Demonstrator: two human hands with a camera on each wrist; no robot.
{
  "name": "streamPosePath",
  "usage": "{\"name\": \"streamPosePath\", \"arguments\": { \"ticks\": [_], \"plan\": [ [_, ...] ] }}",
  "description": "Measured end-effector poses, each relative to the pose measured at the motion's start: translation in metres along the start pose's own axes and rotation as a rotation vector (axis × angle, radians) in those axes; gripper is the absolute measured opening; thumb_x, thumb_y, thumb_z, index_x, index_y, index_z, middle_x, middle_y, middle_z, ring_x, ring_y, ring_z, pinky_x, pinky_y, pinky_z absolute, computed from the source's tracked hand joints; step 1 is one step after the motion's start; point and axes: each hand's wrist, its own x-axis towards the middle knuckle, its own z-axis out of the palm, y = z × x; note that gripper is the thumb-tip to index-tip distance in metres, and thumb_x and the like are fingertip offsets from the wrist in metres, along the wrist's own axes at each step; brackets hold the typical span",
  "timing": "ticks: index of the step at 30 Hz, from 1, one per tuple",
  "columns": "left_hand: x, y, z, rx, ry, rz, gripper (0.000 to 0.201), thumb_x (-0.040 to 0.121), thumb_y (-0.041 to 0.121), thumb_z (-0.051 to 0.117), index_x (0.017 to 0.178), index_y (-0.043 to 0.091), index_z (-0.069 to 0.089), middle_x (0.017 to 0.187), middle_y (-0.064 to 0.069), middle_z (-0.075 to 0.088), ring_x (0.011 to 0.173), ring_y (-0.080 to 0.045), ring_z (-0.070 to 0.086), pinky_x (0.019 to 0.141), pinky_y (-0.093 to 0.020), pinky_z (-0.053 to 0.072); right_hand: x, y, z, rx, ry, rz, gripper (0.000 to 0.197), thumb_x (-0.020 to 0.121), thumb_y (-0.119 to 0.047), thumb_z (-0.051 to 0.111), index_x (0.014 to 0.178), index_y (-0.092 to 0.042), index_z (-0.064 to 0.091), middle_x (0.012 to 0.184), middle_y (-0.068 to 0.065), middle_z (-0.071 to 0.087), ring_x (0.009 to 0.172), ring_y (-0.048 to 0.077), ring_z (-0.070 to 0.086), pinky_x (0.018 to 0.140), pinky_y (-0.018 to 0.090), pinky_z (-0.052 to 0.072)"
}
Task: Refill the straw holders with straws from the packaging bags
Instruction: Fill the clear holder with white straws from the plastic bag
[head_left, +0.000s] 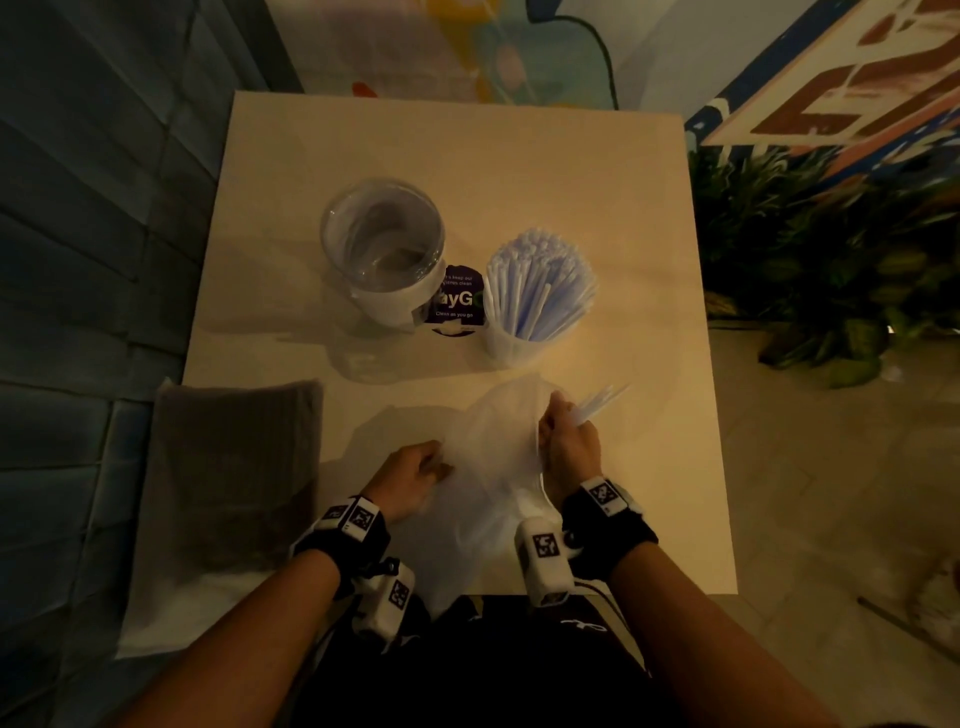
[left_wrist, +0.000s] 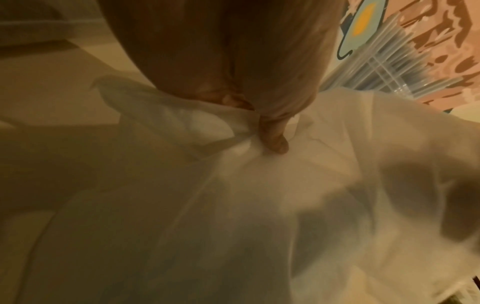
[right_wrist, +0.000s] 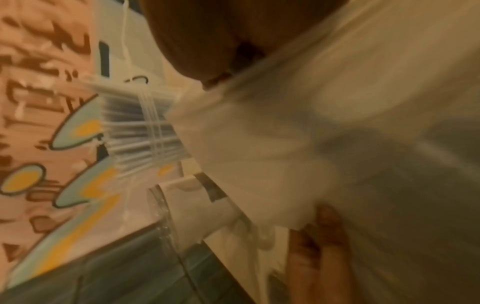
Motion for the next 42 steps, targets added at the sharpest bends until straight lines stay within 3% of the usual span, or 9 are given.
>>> {"name": "streamPosePath", "arguments": {
  "ticks": [9, 12, 16, 19, 22, 24, 27, 31, 42],
  "plan": [
    [0.007, 0.005, -0.008, 0.12, 0.079, -0.016, 0.025, 0.097, 0.021, 0.06, 0.116, 0.006, 0.064, 0.114, -0.005, 0.067, 0.113, -0.023, 0.061, 0.081, -0.013, 0.037, -0.003, -0.053, -0.002, 0.351, 0.051, -0.156, 0.047, 0.099, -0.038, 0.054, 0.058, -0.021, 0.038, 0.047, -0.005, 0.028, 0.04, 0.012, 0.023, 0.045, 0.025, 0.019],
    [0.007, 0.008, -0.017, 0.168, 0.127, -0.049, 0.04, 0.096, 0.022, 0.061, 0.129, 0.001, 0.056, 0.13, -0.013, 0.061, 0.123, -0.028, 0.056, 0.091, -0.018, 0.036, -0.012, -0.077, -0.003, 0.361, 0.048, -0.287, 0.048, 0.101, -0.038, 0.051, 0.058, -0.021, 0.038, 0.048, -0.004, 0.027, 0.041, 0.014, 0.022, 0.046, 0.029, 0.018],
    [0.006, 0.008, -0.029, 0.24, 0.183, -0.086, 0.037, 0.093, 0.022, 0.065, 0.125, 0.006, 0.055, 0.131, -0.011, 0.059, 0.119, -0.03, 0.056, 0.092, -0.025, 0.039, -0.033, -0.116, -0.004, 0.385, -0.004, -0.487, 0.046, 0.103, -0.034, 0.048, 0.06, -0.02, 0.037, 0.05, -0.004, 0.027, 0.042, 0.013, 0.021, 0.045, 0.028, 0.017],
    [-0.004, 0.027, -0.032, 0.284, 0.36, 0.032, 0.038, 0.091, 0.016, 0.064, 0.126, 0.011, 0.054, 0.132, -0.006, 0.054, 0.12, -0.024, 0.052, 0.099, -0.035, 0.041, -0.054, -0.148, -0.006, 0.416, -0.047, -0.614, 0.046, 0.105, -0.032, 0.044, 0.062, -0.019, 0.036, 0.051, -0.003, 0.026, 0.043, 0.015, 0.019, 0.045, 0.029, 0.017],
    [-0.024, 0.064, -0.03, 0.056, 0.492, 0.178, 0.027, 0.092, 0.02, 0.065, 0.117, 0.015, 0.058, 0.118, 0.006, 0.059, 0.103, -0.006, 0.055, 0.089, -0.024, 0.04, -0.074, -0.17, -0.005, 0.432, -0.12, -0.686, 0.044, 0.104, -0.033, 0.044, 0.063, -0.018, 0.037, 0.053, 0.0, 0.026, 0.044, 0.018, 0.018, 0.046, 0.03, 0.017],
    [-0.031, 0.085, -0.025, -0.265, 0.394, 0.128, 0.021, 0.092, 0.033, 0.065, 0.108, 0.018, 0.062, 0.107, 0.007, 0.067, 0.098, -0.002, 0.062, 0.09, -0.026, 0.048, -0.083, -0.177, 0.002, 0.445, -0.198, -0.687, 0.044, 0.105, -0.032, 0.042, 0.064, -0.017, 0.036, 0.052, 0.0, 0.024, 0.043, 0.018, 0.017, 0.046, 0.029, 0.017],
    [-0.028, 0.107, -0.015, -0.762, 0.143, -0.078, 0.052, 0.084, 0.057, 0.053, 0.111, 0.014, 0.062, 0.115, -0.01, 0.07, 0.108, -0.022, 0.067, 0.1, -0.044, 0.049, -0.093, -0.175, 0.018, 0.44, -0.286, -0.647, 0.045, 0.106, -0.031, 0.039, 0.064, -0.016, 0.034, 0.049, -0.002, 0.023, 0.04, 0.016, 0.016, 0.045, 0.026, 0.019],
    [-0.03, 0.126, -0.008, -1.143, -0.084, -0.197, 0.066, 0.091, 0.063, 0.04, 0.113, 0.004, 0.061, 0.118, -0.023, 0.067, 0.107, -0.037, 0.066, 0.097, -0.05, 0.048, -0.099, -0.164, 0.035, 0.389, -0.348, -0.641, 0.043, 0.106, -0.028, 0.038, 0.065, -0.014, 0.035, 0.049, -0.001, 0.024, 0.039, 0.015, 0.018, 0.043, 0.025, 0.02],
    [-0.037, 0.147, -0.008, -1.269, -0.151, -0.228, 0.033, 0.1, 0.025, 0.043, 0.103, -0.002, 0.061, 0.078, -0.018, 0.067, 0.065, -0.024, 0.068, 0.057, -0.029, 0.058, -0.093, -0.141, 0.047, 0.272, -0.393, -0.771, 0.024, 0.096, -0.018, 0.053, 0.075, -0.013, 0.042, 0.05, -0.003, 0.043, 0.037, 0.016, 0.037, 0.044, 0.025, 0.035]
  ]
}}
